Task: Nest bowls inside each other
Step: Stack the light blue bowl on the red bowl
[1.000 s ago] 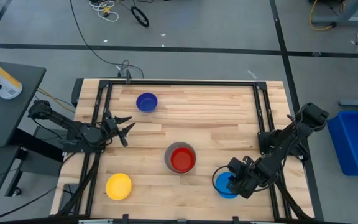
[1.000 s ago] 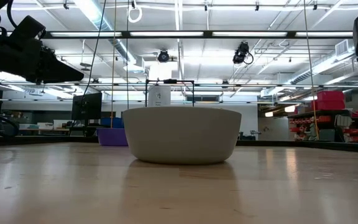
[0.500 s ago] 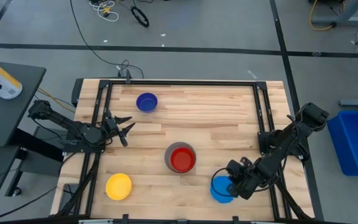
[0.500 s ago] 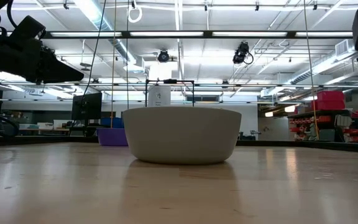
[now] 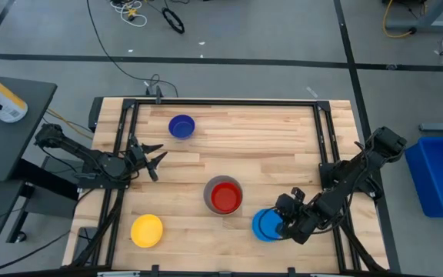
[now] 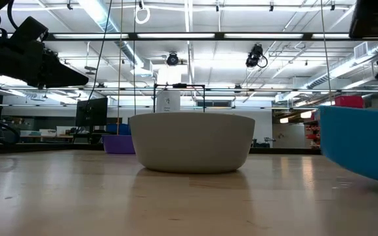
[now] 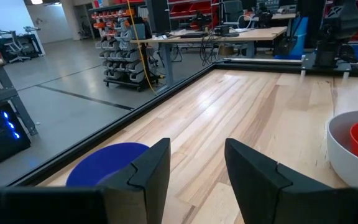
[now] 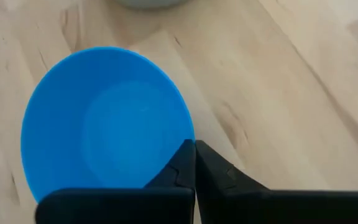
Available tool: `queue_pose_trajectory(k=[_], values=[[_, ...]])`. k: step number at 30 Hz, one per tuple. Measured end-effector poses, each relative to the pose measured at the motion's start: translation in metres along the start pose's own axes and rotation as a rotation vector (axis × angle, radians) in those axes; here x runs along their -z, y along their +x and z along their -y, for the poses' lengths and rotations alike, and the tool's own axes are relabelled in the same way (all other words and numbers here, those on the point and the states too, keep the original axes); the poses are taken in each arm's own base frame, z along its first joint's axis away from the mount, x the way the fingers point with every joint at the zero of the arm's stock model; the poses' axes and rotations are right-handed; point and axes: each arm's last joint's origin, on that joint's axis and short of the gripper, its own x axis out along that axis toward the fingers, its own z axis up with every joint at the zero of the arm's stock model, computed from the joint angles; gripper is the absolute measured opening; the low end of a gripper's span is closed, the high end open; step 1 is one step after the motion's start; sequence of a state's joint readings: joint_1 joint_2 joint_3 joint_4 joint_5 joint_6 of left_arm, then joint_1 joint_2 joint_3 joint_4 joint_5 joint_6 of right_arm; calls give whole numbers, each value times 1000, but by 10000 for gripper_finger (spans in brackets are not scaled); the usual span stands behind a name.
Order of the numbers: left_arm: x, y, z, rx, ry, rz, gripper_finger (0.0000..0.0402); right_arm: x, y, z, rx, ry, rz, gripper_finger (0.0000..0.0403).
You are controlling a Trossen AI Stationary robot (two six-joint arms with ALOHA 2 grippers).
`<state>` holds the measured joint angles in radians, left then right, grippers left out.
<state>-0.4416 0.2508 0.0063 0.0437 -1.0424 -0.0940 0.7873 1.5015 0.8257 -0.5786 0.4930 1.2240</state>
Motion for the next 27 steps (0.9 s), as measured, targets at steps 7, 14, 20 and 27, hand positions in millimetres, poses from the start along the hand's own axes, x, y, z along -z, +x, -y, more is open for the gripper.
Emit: queue_pose_trajectory(k=[7,14,20,27], values=[[0,0,0,0,0,0,162,-15,3,-5,-38,-68,75,0],[0,0,0,0,-7,0,162,-40,-17,-26,-70,-143,206,0],[0,0,0,0,-8,0,162,-75,-19,-26,11,-187,342,0],[0,0,0,0,-8,0,162,-129,4,-3,8,-231,369,0]])
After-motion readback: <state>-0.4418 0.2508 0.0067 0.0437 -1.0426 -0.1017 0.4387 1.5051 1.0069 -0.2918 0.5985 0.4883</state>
